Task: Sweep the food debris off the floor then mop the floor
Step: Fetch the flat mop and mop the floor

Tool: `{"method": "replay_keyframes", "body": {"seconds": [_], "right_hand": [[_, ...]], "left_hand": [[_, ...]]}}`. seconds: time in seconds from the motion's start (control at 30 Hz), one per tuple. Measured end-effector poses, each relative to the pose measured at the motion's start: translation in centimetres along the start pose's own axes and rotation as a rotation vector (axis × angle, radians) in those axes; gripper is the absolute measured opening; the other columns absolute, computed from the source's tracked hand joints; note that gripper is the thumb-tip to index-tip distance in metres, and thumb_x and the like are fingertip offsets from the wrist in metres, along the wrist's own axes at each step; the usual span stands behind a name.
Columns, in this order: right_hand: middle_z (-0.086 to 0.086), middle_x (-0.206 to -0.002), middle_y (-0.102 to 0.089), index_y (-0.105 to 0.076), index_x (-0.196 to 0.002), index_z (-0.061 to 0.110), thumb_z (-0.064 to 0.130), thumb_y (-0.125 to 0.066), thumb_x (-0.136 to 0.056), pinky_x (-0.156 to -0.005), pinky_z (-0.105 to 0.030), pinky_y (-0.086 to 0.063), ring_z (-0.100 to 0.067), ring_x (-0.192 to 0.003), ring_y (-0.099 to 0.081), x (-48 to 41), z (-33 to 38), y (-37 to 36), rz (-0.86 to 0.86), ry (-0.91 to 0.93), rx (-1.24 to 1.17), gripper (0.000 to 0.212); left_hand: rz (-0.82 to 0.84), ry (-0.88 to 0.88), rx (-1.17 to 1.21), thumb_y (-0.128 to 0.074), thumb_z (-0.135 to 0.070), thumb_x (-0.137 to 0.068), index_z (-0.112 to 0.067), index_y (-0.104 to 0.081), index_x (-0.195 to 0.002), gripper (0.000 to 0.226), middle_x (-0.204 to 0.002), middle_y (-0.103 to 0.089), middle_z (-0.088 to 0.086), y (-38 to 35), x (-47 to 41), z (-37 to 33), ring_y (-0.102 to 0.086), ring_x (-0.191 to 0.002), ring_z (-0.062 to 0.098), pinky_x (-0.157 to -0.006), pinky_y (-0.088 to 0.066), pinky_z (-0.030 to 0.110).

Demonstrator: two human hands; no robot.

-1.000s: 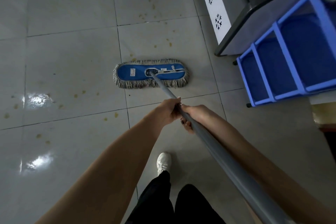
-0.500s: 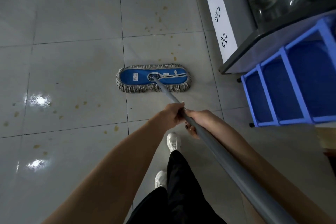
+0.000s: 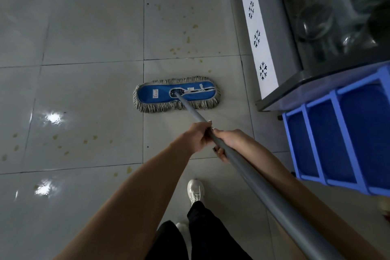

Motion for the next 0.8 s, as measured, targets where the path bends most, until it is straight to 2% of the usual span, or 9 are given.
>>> {"method": "replay_keyframes", "body": {"seconds": [0.07,0.13,0.5,0.6,0.73,0.8], "right_hand": [[-0.012,-0.051,-0.047,-0.048,-0.069,0.001,0.035,-0.055,-0.094,-0.028,-0.011,-0.035,-0.010,-0.017,-0.035,-0.6,1.4,0.2,0.010,0.003,0.022,0.043],[-0.012,-0.055,-0.046,-0.049,-0.068,0.001,0.037,-0.054,-0.094,-0.028,-0.011,-0.035,-0.010,-0.017,-0.036,-1.2,2.8,0.4,0.026,0.004,0.038,0.044],[-0.011,-0.058,-0.045,-0.048,-0.072,0.003,0.039,-0.052,-0.094,-0.027,-0.010,-0.034,-0.008,-0.018,-0.037,-2.8,9.2,0.7,0.065,-0.030,0.057,0.042],[-0.010,-0.059,-0.043,-0.047,-0.073,0.004,0.038,-0.053,-0.094,-0.026,-0.009,-0.033,-0.008,-0.018,-0.038,-3.4,11.5,-0.1,0.070,-0.034,0.008,0.040],[-0.011,-0.056,-0.045,-0.048,-0.071,0.004,0.038,-0.053,-0.094,-0.027,-0.011,-0.033,-0.010,-0.028,-0.040,-4.6,15.4,-1.2,0.043,-0.007,0.022,0.041],[-0.011,-0.057,-0.044,-0.047,-0.072,0.003,0.037,-0.051,-0.095,-0.026,-0.011,-0.032,-0.009,-0.023,-0.039,-5.3,18.0,-2.2,0.047,-0.002,0.020,0.041]], "left_hand": [[-0.010,0.000,-0.016,-0.044,-0.013,-0.099,-0.006,-0.043,-0.074,0.025,-0.070,-0.044,0.007,-0.7,-0.6,-1.1,-0.048,-0.062,0.016,-0.040,-0.050,0.020],[-0.032,0.000,-0.033,-0.044,-0.015,-0.099,-0.007,-0.044,-0.076,0.024,-0.071,-0.047,0.007,-1.3,-1.2,-2.3,-0.050,-0.063,0.015,-0.040,-0.051,0.021],[-0.048,-0.030,-0.056,-0.045,-0.014,-0.098,-0.005,-0.044,-0.075,0.025,-0.066,-0.044,0.006,-3.7,-4.2,-8.3,-0.048,-0.057,0.014,-0.036,-0.049,0.018],[-0.056,-0.038,-0.067,-0.045,-0.013,-0.098,-0.005,-0.043,-0.074,0.025,-0.066,-0.042,0.006,-3.8,-5.3,-10.9,-0.046,-0.057,0.014,-0.035,-0.046,0.016],[-0.042,-0.030,-0.076,-0.045,-0.014,-0.098,-0.006,-0.043,-0.077,0.023,-0.068,-0.043,0.006,-4.2,-7.0,-14.7,-0.047,-0.059,0.014,-0.037,-0.050,0.019],[-0.046,-0.031,-0.074,-0.045,-0.014,-0.098,-0.005,-0.043,-0.078,0.022,-0.069,-0.044,0.007,-4.2,-7.9,-17.4,-0.048,-0.059,0.015,-0.037,-0.051,0.020]]}}
Point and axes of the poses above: each hand's wrist, its own x-axis away from the middle knuckle, its own y-axis out of the back of the hand, z = x × y, the point moved 8 cm from there along -x, towards the middle knuckle
